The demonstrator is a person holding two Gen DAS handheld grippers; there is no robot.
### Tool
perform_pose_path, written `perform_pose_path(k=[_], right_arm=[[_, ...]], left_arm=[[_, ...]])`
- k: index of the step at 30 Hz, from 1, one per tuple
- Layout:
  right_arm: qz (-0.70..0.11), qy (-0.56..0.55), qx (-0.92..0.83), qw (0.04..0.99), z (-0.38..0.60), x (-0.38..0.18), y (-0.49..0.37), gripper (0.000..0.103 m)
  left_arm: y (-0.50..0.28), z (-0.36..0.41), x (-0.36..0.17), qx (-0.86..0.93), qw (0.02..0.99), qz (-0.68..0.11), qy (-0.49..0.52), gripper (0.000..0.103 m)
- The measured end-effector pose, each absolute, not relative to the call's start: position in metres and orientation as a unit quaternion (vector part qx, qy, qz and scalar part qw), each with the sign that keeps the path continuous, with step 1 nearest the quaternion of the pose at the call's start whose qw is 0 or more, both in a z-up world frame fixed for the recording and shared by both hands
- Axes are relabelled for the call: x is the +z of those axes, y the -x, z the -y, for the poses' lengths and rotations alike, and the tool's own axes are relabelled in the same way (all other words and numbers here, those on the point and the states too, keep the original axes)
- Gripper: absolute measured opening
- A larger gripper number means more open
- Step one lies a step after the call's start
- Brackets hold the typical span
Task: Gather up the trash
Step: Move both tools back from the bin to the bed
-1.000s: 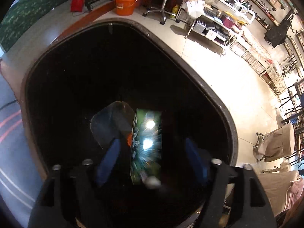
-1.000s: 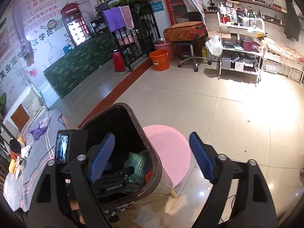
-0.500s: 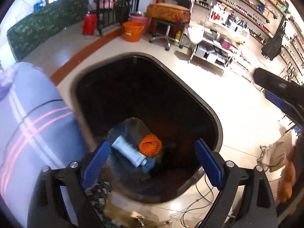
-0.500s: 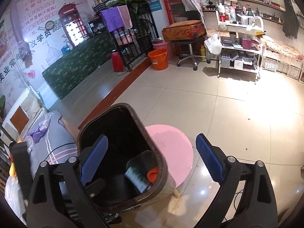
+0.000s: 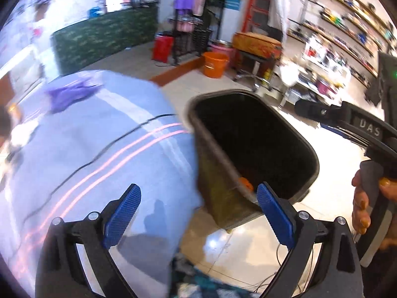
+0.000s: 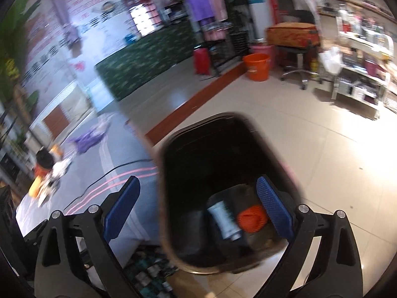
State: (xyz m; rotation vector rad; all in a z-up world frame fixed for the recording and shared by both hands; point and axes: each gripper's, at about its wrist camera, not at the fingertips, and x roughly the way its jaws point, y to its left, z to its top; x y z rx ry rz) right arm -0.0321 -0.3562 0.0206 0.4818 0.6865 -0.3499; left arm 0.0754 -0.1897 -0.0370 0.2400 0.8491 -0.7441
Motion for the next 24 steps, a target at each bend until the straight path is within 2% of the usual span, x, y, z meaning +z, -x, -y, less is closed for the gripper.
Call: perform_pose_path(k=[19,22,24], right_arm=[[-0.410,-0.147,0.109,0.893,0.148,0.012,-0.097,0.094],[-0.419,-0.129,0.130,0.889,0.121,0.011,-0.107,0.094],[-0.423,-0.121,0.140,0.887,0.109,0.010,-0.112,0.094]], left_arm=[[-0.141,-0.079,-0.023,-0.095,0.918,-0.382,0.042,0.092],[-0.165,-0.105,-0.015,-0.069,0.925,-0.372,0.031,0.089],[-0.184,-0.115,-0.011,-0.057,0.928,-0.368,0.016,0.083]])
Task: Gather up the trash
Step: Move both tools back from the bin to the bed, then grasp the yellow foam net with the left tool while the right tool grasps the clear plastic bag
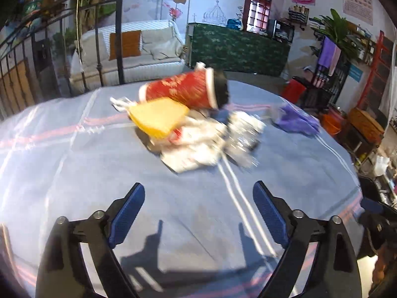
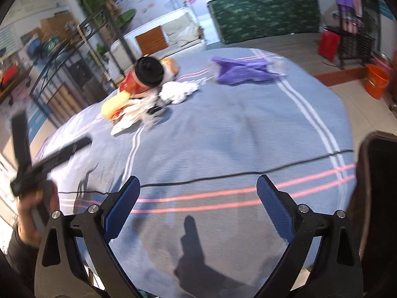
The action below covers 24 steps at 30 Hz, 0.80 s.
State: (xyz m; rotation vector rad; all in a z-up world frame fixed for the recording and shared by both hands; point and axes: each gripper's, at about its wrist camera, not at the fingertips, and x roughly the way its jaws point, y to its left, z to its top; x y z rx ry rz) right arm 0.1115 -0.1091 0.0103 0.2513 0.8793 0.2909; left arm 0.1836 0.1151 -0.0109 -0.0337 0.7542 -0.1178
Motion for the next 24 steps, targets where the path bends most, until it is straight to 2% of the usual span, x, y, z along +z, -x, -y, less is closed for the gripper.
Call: perform_pose_path(k=[5,8,10,13,14,15,18,24], right_arm=[[-0.432,-0.104,0.153,0.883,0.083,0.009,-0.122,0.094],[-0.437,-0.100,0.157,0.880,0.076,0.010,-0.126,0.094],[-0.439,-0.095,0.157,0.880,0.072,0.010,-0.129,0.094],[-0.442,-0.088,0.158,0.879,0.069,0.010,-0.134,0.094],[-0.443,-0.088,0.159,0.878,0.068,0.010,-0.137,0.094],[-0.444,-0.088,0.160,0.877,0.067,0.010,-0.138,0.094],[-0.448,-0.089,0.165,0.874,0.059,0.007,-0.150,0.094],[-0.449,-0.090,0.188,0.869,0.035,0.007,-0.177,0.094]], left_arm=[[-0.242,-0.121,-0.006,-0.058,0.925,-0.374,-0.032,0.082],[-0.282,-0.123,-0.019,-0.058,0.915,-0.396,-0.051,0.082],[-0.299,-0.125,-0.032,-0.055,0.908,-0.412,-0.060,0.079],[-0.313,-0.130,-0.051,-0.044,0.897,-0.433,-0.076,0.062],[-0.313,-0.134,-0.055,-0.045,0.896,-0.437,-0.069,0.051],[-0.312,-0.141,-0.058,-0.048,0.894,-0.442,-0.051,0.041],[-0.303,-0.164,-0.060,-0.058,0.893,-0.446,0.018,0.024],[-0.269,-0.187,-0.047,-0.058,0.903,-0.421,0.058,0.019]])
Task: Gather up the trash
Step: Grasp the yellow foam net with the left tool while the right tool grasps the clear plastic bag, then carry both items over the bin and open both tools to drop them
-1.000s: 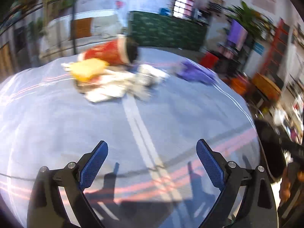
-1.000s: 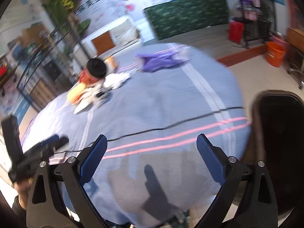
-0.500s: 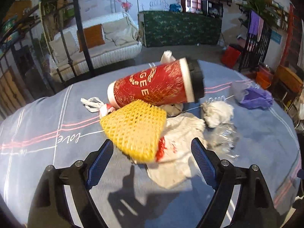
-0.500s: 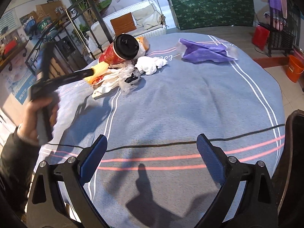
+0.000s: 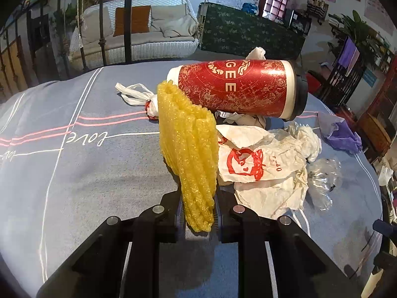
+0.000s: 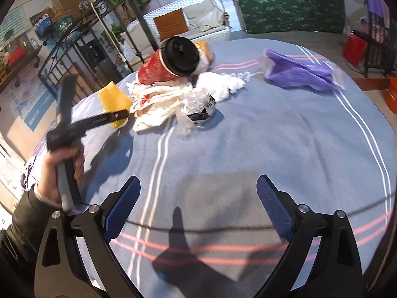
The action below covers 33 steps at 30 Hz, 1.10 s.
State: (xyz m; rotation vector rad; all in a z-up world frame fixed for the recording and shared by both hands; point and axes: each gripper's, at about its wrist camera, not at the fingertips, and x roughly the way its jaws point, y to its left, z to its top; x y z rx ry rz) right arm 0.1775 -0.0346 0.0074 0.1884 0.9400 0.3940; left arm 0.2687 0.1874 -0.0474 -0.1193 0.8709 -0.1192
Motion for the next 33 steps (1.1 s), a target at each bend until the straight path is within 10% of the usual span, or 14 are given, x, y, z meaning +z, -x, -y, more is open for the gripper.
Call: perform_pose_path(k=[10,21,33], right_arm=[[-0.435,-0.088,0.194,0.875,-0.004,0.009,-0.247,0.090],[-0.473,-0.085,0.187,0.857,-0.024,-0.027,-0.302,0.044],[-0.413,-0.082,0.194,0.886,0.009,0.015,-0.222,0.042]], left_arm=[[-0.211,-0.176,-0.029,-0.077,0.912,-0.392,0.087,0.019],[-0.178,-0.165,-0.044,-0.077,0.901,-0.413,0.105,0.019],[-0.145,-0.142,-0.034,-0.085,0.909,-0.393,0.107,0.019]])
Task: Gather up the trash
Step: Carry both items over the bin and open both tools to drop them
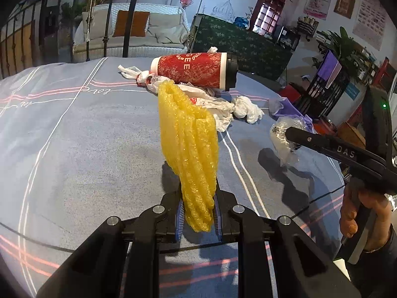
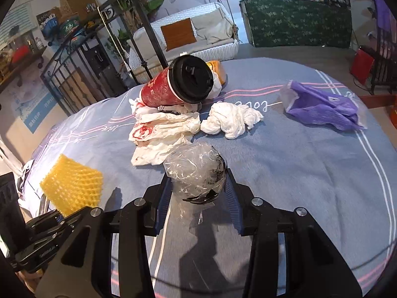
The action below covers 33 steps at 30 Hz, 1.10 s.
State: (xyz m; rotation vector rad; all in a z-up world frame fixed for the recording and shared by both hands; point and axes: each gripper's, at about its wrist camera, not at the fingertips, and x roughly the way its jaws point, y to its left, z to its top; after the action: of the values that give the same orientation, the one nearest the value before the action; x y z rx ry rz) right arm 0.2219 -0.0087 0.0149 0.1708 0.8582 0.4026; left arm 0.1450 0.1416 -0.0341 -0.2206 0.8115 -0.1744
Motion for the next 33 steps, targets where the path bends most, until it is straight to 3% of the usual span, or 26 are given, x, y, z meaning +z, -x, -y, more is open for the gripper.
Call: perform_pose_path(k=[33], right_arm=[[-0.367,-0.134,0.057,0.919,0.191,0.032,-0.024,0.042]], left_arm=[[-0.082,0.017,-0.023,-0.229,0.890,-0.390,0.055,0.019]])
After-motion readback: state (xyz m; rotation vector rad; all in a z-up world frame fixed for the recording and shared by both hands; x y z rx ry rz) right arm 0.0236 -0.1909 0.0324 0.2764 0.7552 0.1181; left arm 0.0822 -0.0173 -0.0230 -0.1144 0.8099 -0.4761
